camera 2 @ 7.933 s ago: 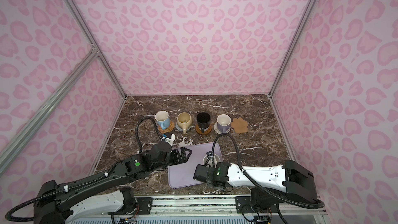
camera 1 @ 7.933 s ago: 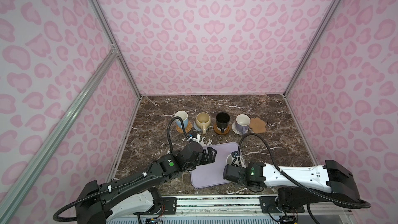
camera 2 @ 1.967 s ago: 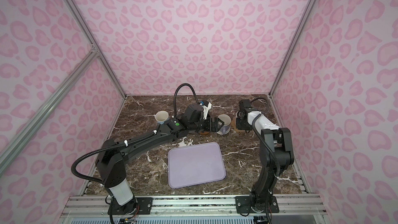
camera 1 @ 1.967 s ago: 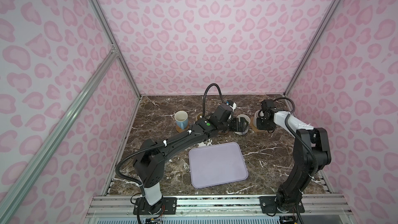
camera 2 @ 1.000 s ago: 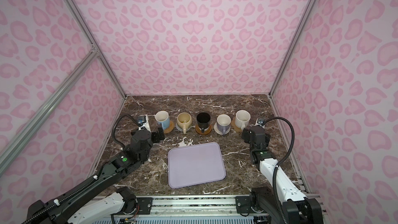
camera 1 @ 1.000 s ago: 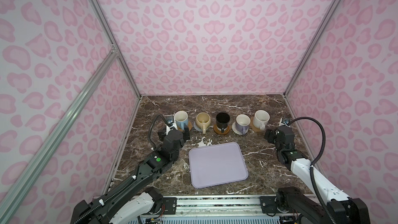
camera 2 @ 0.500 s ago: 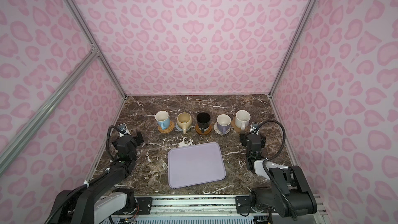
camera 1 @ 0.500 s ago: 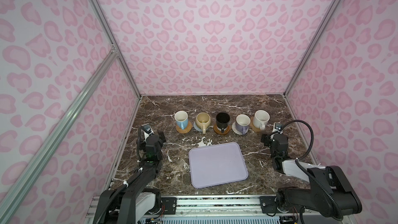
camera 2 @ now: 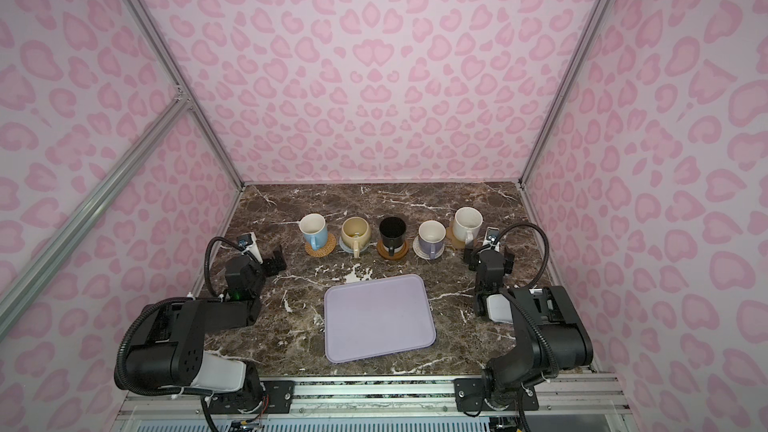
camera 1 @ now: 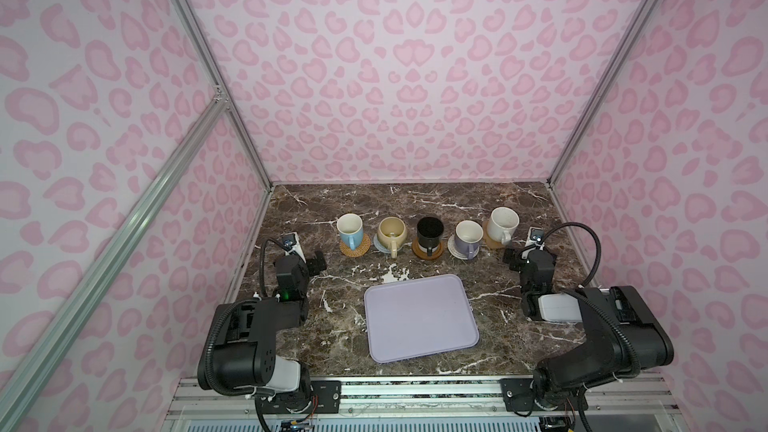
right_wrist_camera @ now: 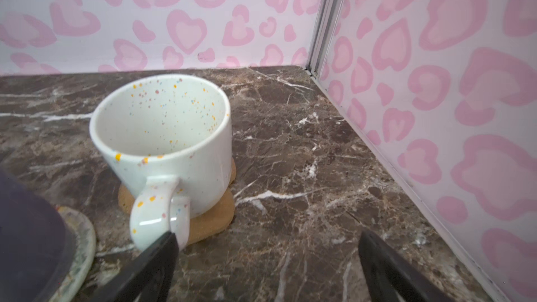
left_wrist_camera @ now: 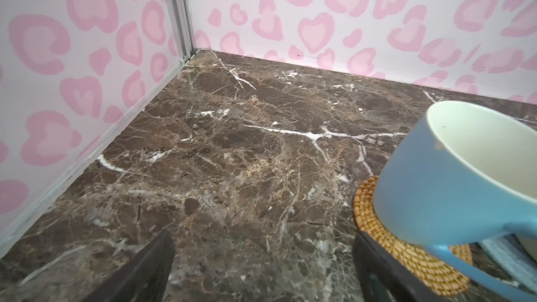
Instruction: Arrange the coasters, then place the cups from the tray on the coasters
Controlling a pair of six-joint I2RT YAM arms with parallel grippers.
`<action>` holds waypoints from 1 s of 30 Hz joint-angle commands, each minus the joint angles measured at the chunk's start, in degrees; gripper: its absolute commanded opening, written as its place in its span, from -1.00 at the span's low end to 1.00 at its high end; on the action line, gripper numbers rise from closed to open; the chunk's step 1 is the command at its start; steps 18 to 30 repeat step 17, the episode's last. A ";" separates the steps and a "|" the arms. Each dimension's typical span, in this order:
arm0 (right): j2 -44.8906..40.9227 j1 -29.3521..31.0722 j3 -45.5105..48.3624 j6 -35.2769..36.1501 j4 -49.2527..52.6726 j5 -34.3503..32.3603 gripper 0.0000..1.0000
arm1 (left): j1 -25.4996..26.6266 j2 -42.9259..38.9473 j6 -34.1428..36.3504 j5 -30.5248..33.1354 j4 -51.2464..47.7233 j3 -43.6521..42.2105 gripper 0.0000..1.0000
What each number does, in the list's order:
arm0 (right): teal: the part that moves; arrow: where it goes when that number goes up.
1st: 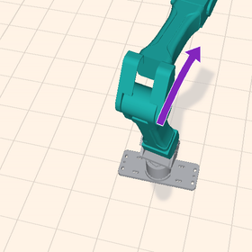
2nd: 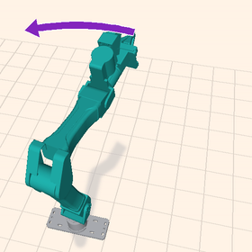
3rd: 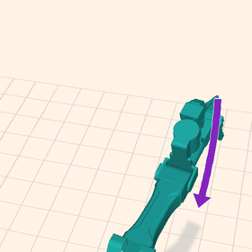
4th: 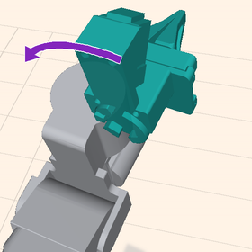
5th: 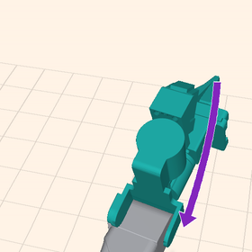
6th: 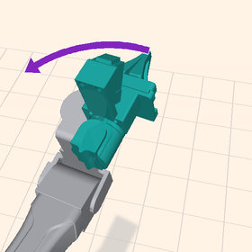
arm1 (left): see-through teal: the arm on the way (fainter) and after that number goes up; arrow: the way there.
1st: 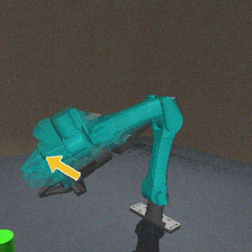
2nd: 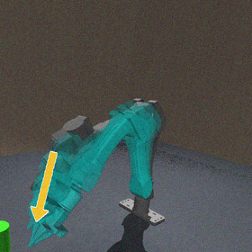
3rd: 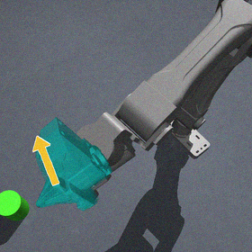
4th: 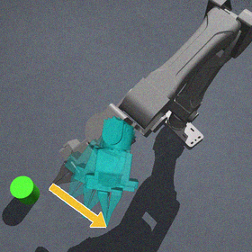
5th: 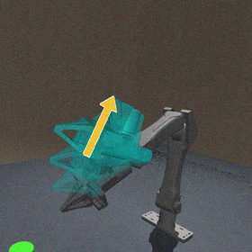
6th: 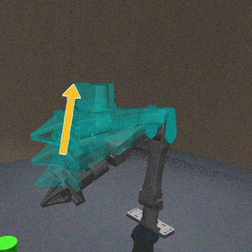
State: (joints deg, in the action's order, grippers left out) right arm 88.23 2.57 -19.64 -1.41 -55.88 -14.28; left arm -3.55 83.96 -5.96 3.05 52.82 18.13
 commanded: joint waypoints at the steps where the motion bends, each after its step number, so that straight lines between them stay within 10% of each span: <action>1: 0.31 0.13 0.23 -0.97 -0.39 0.30 0.97 | 0.34 -0.01 1.80 -2.46 1.69 0.96 0.95; 30: -0.25 0.06 0.00 -1.05 1.00 -0.13 0.97 | 2.45 0.22 3.32 0.61 1.28 1.53 0.95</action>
